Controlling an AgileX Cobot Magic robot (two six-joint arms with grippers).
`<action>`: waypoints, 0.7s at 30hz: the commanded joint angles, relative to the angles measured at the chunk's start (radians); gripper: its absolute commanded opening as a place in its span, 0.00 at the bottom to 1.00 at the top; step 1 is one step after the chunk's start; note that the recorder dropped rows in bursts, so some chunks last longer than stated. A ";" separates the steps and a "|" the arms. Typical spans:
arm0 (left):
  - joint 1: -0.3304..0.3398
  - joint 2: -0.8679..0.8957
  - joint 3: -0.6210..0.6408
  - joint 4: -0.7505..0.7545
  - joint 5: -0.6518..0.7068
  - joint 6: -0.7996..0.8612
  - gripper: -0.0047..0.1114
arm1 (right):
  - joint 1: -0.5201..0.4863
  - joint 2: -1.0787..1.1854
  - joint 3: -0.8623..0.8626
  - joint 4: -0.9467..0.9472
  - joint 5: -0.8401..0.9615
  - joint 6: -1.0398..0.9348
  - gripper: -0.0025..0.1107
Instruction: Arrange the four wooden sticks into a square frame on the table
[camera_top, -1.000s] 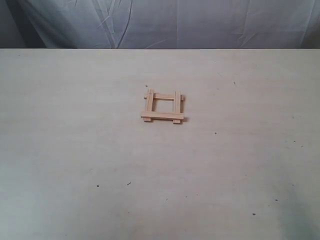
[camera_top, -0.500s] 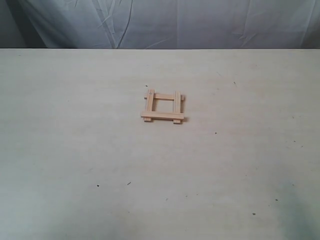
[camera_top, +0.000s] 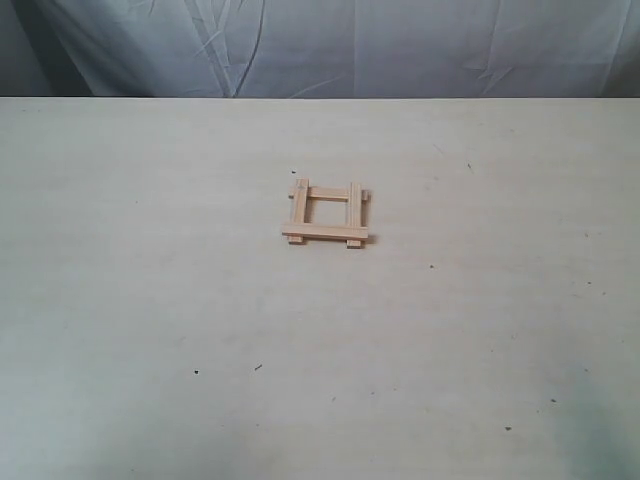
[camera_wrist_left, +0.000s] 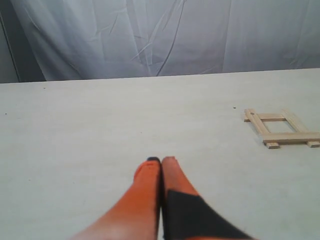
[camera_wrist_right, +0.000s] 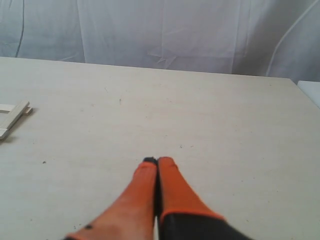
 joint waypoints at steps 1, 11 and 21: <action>-0.003 -0.006 0.005 0.011 -0.006 -0.028 0.04 | -0.007 -0.005 0.002 -0.008 -0.006 -0.004 0.01; -0.003 -0.006 0.005 0.011 -0.006 -0.028 0.04 | -0.007 -0.005 0.002 -0.008 -0.006 -0.004 0.01; -0.003 -0.006 0.005 0.038 -0.008 -0.028 0.04 | -0.007 -0.005 0.002 -0.008 -0.006 -0.004 0.01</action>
